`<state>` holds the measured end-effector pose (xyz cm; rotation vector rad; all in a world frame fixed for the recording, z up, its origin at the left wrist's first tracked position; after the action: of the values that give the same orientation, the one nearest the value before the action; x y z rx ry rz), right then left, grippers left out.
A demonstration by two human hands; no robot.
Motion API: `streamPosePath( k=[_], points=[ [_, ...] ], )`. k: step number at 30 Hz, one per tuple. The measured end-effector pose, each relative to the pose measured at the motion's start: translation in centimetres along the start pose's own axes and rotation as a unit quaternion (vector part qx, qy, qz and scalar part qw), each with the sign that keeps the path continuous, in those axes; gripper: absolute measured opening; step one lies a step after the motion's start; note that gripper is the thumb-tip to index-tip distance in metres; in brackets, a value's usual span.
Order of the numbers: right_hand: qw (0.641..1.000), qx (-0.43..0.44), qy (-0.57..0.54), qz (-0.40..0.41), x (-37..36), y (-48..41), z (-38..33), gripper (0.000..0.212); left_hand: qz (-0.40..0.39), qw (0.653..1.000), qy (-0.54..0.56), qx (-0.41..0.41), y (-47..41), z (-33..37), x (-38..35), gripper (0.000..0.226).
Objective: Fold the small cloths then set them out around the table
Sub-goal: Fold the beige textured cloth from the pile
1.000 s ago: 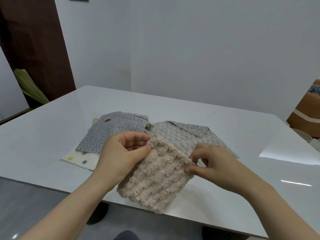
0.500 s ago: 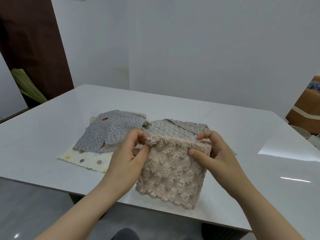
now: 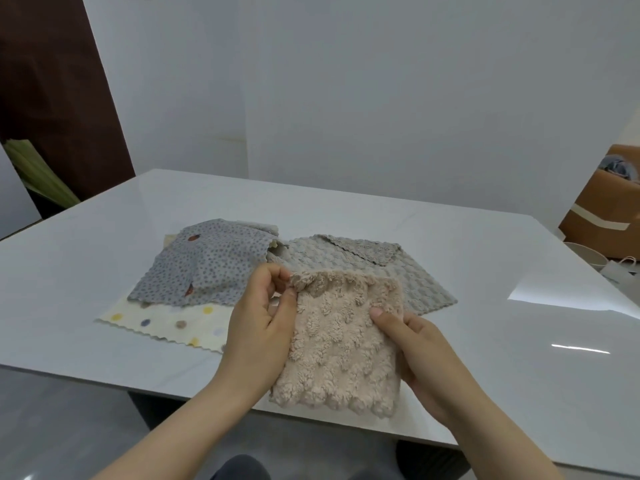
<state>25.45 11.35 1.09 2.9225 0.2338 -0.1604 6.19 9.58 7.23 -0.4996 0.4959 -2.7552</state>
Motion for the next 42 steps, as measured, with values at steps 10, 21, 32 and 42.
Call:
streamPosePath(
  k=[10,21,32,42],
  points=[
    [0.980,0.071,0.132,0.131,6.8,0.5,-3.4,0.024,-0.129,0.985,0.086,0.076,0.8,0.0,-6.8,0.021],
    [0.956,0.136,0.140,0.217,17.2,1.0,-5.0,0.017,-0.183,0.979,0.043,0.081,0.0,0.8,-16.4,0.020],
    [0.948,0.121,0.140,0.258,30.7,-3.3,-6.0,0.021,-0.312,0.947,0.021,0.072,-3.4,2.7,-32.6,0.065],
    [0.924,0.133,0.219,0.284,42.6,-10.0,-6.2,0.036,-0.387,0.920,-0.030,0.058,-7.5,2.5,-47.0,0.088]
  ],
)
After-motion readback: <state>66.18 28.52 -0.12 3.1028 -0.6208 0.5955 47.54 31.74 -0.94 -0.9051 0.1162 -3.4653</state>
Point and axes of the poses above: each hand's wrist, its own y-axis away from the middle knuckle, its own x-axis out of the back of the hand, z = x × y, the point moved 10 cm from there along -y, towards the middle knuckle, and after that the axes turned 2 degrees about -y, right-handed, at the moved point
